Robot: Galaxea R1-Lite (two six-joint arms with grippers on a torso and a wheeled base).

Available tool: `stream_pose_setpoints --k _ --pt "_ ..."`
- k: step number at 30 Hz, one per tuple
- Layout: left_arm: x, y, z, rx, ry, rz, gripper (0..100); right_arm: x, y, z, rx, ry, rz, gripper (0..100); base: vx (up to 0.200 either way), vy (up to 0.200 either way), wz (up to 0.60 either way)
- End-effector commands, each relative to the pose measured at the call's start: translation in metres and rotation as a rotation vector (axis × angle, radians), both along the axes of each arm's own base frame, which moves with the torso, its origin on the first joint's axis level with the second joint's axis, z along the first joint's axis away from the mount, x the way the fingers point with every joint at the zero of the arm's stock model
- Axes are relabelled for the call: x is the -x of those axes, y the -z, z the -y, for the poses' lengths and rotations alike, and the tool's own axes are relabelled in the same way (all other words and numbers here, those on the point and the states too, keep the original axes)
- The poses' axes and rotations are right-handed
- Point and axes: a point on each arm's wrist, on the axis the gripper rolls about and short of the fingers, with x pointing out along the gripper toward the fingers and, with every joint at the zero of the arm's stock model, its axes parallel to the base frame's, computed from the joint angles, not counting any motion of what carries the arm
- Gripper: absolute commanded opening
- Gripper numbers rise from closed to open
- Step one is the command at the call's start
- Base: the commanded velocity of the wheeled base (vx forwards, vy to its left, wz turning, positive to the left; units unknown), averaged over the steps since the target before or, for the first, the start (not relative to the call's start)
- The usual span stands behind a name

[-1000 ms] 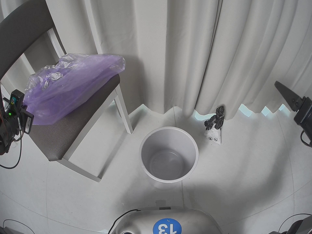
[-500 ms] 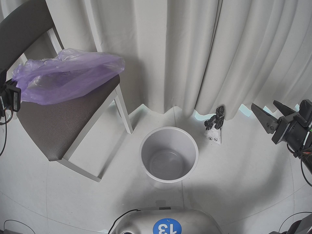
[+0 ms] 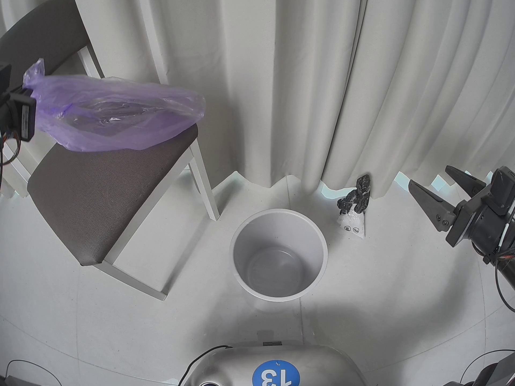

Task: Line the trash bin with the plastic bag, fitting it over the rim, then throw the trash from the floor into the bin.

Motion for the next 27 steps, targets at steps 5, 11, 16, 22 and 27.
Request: stream_pose_setpoints --k 5,11,16,22,27 --pt "-0.008 -0.026 0.029 0.031 0.113 0.048 0 -0.018 0.024 -0.012 0.063 -0.006 -0.102 100 0.0 0.0 0.0" --pt "0.002 -0.035 0.045 0.052 0.134 0.048 0 -0.029 0.038 -0.034 0.058 -0.058 -0.117 100 0.0 0.0 0.0" --pt "0.016 -0.039 0.049 0.052 0.159 0.022 0 -0.028 0.051 -0.041 0.059 -0.088 -0.103 100 0.0 0.0 0.0" --pt "0.03 -0.055 0.067 0.104 0.186 0.03 0 -0.018 0.066 -0.068 0.072 -0.188 -0.139 100 0.0 0.0 0.0" --pt "0.033 -0.064 0.078 0.115 0.201 0.017 0 -0.013 0.073 -0.09 0.033 -0.225 -0.13 100 0.0 0.0 0.0"
